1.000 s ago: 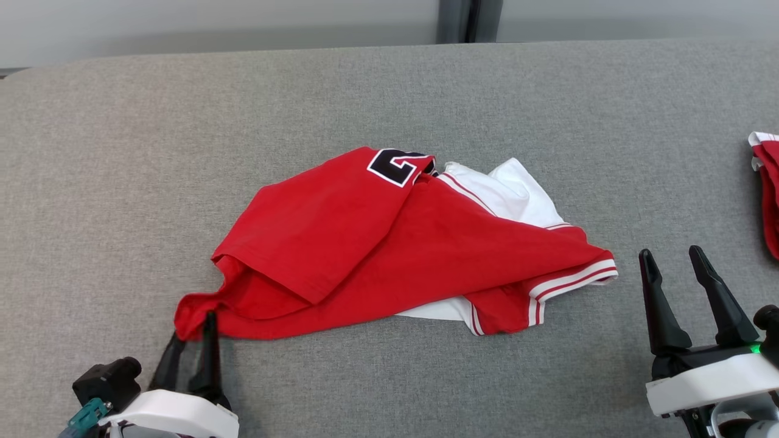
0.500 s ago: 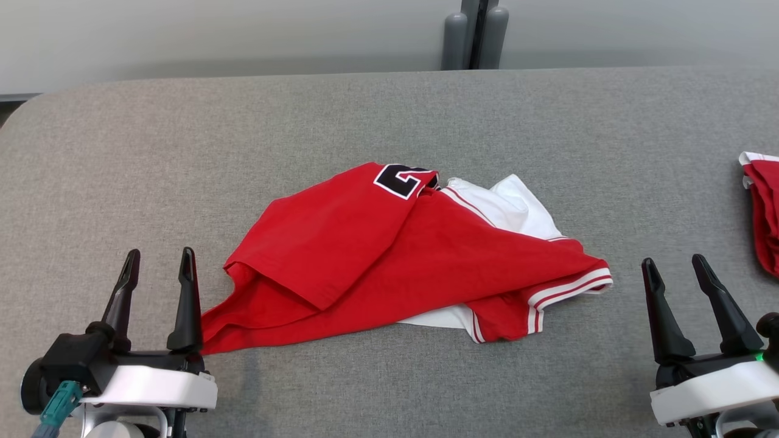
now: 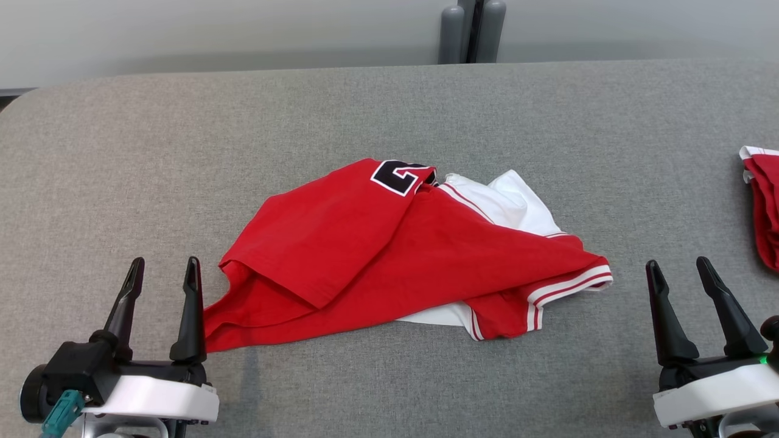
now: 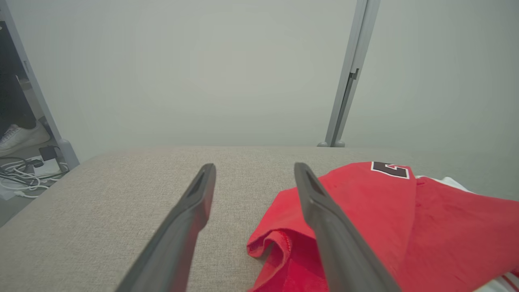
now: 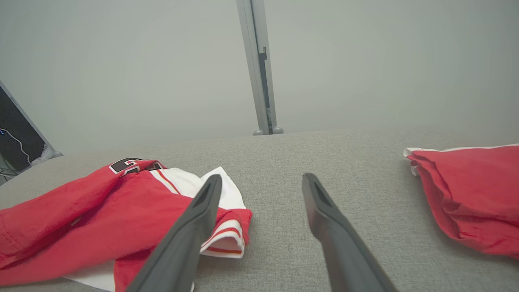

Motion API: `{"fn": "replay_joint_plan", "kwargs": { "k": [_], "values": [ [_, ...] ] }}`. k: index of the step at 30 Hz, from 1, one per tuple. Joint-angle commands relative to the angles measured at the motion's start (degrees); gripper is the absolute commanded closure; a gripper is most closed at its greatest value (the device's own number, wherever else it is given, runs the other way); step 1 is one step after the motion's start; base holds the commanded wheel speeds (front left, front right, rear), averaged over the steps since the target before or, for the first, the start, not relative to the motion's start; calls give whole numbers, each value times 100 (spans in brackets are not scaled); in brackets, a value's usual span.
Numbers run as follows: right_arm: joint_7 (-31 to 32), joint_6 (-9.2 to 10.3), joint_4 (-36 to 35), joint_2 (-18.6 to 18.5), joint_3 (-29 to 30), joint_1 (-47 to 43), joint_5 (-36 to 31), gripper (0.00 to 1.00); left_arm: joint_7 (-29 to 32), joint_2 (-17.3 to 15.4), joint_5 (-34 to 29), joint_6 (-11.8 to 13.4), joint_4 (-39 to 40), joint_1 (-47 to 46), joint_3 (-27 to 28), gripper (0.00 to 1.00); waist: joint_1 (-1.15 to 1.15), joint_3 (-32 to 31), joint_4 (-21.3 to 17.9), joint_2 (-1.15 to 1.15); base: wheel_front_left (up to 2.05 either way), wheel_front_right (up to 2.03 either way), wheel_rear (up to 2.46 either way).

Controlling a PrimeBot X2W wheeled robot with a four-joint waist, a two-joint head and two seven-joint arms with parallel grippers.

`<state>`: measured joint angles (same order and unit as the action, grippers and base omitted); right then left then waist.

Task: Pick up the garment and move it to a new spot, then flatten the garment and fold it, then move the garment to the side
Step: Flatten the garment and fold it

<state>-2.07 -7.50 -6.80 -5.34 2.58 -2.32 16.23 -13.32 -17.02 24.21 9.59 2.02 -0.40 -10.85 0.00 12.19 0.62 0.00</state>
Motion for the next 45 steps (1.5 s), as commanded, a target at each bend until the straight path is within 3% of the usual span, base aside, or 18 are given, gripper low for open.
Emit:
{"fn": "replay_joint_plan", "kwargs": {
  "k": [1, 7, 11, 16, 27, 28, 29, 36, 45],
  "values": [
    [-36, 0, -21, -5, -2, 54, -16, 0, 5, -8, 5, 27, 54, -31, -3, 0, 0, 26, 4, 0, 0, 0, 0],
    [-55, 0, 0, 10, -39, 105, -17, 0, 178, -26, -54, -50, 228, -178, -199, 0, 0, 117, -19, 0, 0, 0, 0],
    [-76, 0, 19, 8, -79, 173, -3, 0, 541, 46, 12, -265, 241, -250, -571, 0, 0, 210, -75, 0, 0, 0, 0],
    [-109, 0, 61, 22, -136, 246, 32, 0, 930, 227, 233, -564, -112, -316, -993, 0, 0, 357, -185, 0, 0, 0, 0],
    [-223, 0, 181, 50, -160, 357, 57, 0, 1172, 370, 567, -879, -992, -700, -1126, 0, 0, 547, -445, 0, 0, 0, 0],
    [-240, 0, 191, 54, -157, 361, 59, 0, 1130, 358, 553, -915, -995, -754, -1128, 27, 0, 555, -463, 0, 0, 0, 0],
    [-256, 0, 199, 58, -156, 362, 62, 0, 1095, 341, 546, -946, -983, -786, -1120, 100, 0, 562, -477, 0, 0, 0, 0],
    [-299, 0, 237, 74, -126, 334, 65, 0, 818, 98, 395, -836, -551, -990, -885, 100, 0, 594, -490, 0, 0, 0, 0],
    [-313, 0, 220, 27, -215, 485, 82, 0, 1027, -334, 390, -794, -302, -1976, -405, 100, 0, 816, -533, 0, 0, 0, 0]
  ]
}}
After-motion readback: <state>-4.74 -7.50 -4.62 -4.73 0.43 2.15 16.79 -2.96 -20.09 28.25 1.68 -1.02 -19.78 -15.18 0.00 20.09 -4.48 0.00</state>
